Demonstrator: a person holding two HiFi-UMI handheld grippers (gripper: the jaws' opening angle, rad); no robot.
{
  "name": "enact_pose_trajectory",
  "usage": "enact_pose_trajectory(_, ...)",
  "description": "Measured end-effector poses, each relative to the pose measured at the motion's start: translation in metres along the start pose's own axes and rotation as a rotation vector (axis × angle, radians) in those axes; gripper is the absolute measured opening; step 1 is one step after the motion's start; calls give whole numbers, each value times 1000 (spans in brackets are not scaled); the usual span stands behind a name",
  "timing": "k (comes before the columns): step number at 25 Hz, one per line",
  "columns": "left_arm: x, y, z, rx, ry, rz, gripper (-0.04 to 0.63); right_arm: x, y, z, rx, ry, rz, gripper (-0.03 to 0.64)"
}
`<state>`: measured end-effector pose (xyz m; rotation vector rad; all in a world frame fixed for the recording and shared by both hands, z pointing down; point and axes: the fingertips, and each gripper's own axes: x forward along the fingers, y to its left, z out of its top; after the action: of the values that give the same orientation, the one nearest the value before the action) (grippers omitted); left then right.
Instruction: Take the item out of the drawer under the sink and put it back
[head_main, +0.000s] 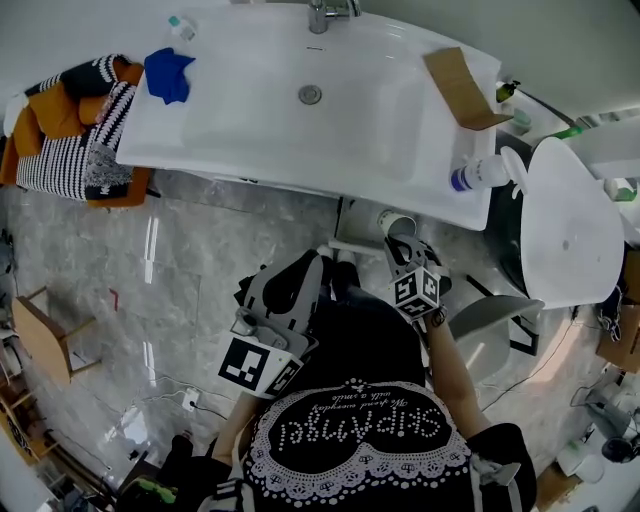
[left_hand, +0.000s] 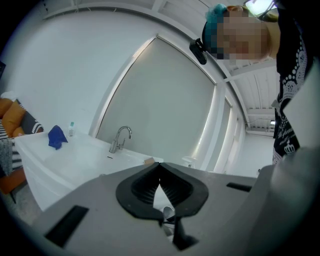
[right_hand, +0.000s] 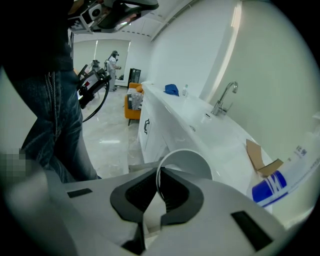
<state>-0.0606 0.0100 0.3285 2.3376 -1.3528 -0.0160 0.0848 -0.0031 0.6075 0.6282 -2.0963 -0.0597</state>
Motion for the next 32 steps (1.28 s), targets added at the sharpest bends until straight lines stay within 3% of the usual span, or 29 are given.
enact_pose_trajectory(32,-15,18,-22,-54,62,183,5,89,3,-59,3,119,152,26)
